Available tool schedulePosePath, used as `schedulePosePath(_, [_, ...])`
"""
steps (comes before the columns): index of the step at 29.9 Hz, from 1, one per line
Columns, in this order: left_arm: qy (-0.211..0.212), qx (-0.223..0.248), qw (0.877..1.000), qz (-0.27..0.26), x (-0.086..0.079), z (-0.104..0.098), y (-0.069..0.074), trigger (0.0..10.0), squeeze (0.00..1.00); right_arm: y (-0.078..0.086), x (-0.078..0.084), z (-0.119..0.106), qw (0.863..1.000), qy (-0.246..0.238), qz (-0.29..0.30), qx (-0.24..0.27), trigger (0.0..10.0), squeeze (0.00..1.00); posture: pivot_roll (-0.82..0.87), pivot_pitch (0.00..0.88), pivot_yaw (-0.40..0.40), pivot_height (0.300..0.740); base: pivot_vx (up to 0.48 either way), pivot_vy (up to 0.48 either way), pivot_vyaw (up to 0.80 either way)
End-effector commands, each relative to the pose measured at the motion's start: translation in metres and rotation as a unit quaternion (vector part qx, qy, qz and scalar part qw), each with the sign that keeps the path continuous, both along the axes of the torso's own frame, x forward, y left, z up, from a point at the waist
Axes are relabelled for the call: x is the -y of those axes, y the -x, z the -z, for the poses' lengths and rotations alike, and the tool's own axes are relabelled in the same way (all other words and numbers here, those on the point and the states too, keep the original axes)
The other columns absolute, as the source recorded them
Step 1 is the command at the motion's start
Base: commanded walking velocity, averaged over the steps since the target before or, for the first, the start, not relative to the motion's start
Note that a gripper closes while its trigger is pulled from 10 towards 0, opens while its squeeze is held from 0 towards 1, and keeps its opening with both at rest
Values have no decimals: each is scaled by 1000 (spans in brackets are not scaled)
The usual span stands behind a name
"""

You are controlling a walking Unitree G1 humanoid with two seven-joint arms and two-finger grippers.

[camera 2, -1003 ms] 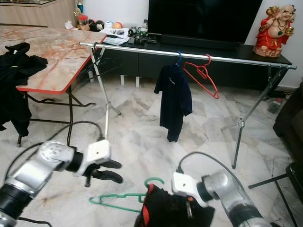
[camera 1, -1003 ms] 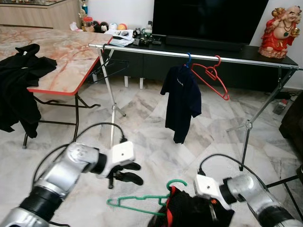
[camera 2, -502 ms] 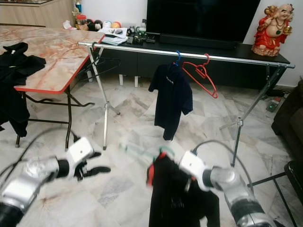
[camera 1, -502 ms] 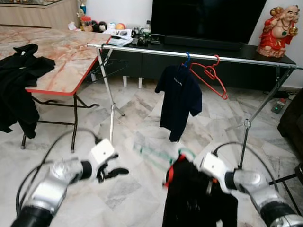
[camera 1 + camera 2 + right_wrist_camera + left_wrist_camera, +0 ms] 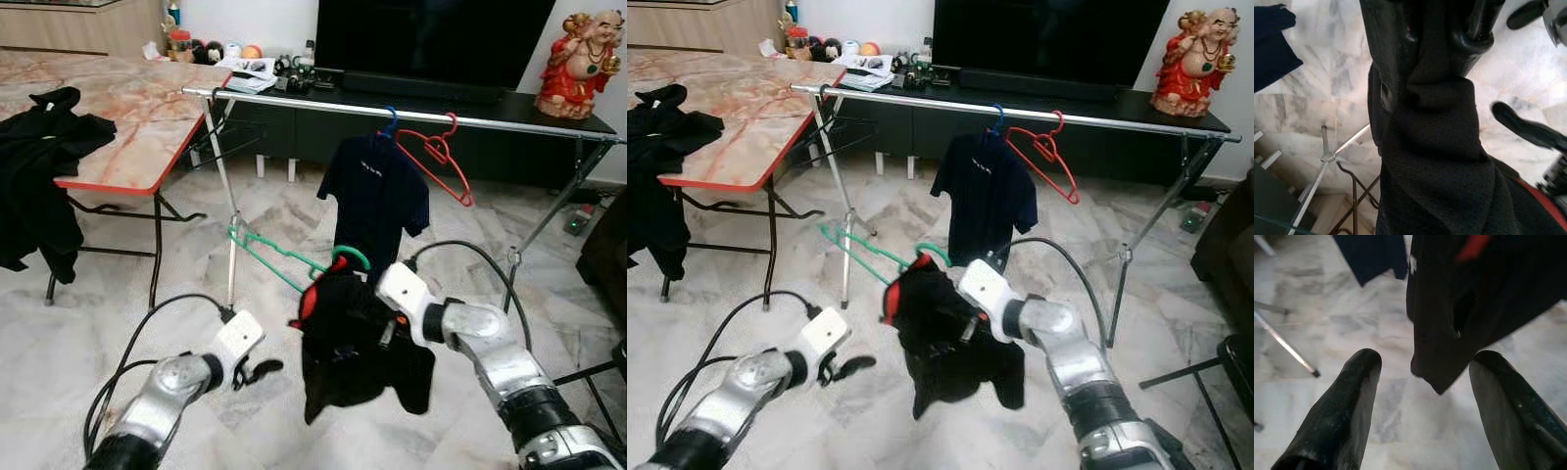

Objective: Hang hanger

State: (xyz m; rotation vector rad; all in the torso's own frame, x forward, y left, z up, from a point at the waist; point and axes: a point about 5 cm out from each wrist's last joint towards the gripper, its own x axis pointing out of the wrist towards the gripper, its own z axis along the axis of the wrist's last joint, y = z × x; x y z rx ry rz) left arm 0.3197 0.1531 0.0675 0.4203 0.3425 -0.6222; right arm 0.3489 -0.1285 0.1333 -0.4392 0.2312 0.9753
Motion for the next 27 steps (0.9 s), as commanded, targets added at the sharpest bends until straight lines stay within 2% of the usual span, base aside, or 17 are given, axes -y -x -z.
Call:
schedulePosePath(1, [-8,2,1000,-13,-1,3,-1,10000,0,-3,-8,-15,1000,-10,-6,22,0,0,1,52,-71,740,0,0,0])
schedulePosePath(6, [-14,7,999,-33,4,5,-6,10000,0,0,-26,-20,999,-27,-14,21,0,0,9,53,-71,740,0,0,0])
schedulePosePath(10, [-14,11,999,-37,6,6,-9,10000,0,4,-32,-20,999,-27,-18,18,0,0,4,53,-72,740,0,0,0])
schedulePosePath(15, [-18,2,999,-45,6,10,-10,10000,0,8,-35,-19,999,-21,-19,15,0,0,-1,51,-71,740,0,0,0])
schedulePosePath(23, [-12,39,997,-71,6,2,-17,10000,0,14,-38,-16,999,-16,-29,10,0,0,1,40,-69,740,0,0,0])
schedulePosePath(27, [-2,34,998,-55,10,2,-17,10000,0,14,-36,-15,1000,-9,-24,10,0,0,0,38,-67,740,0,0,0])
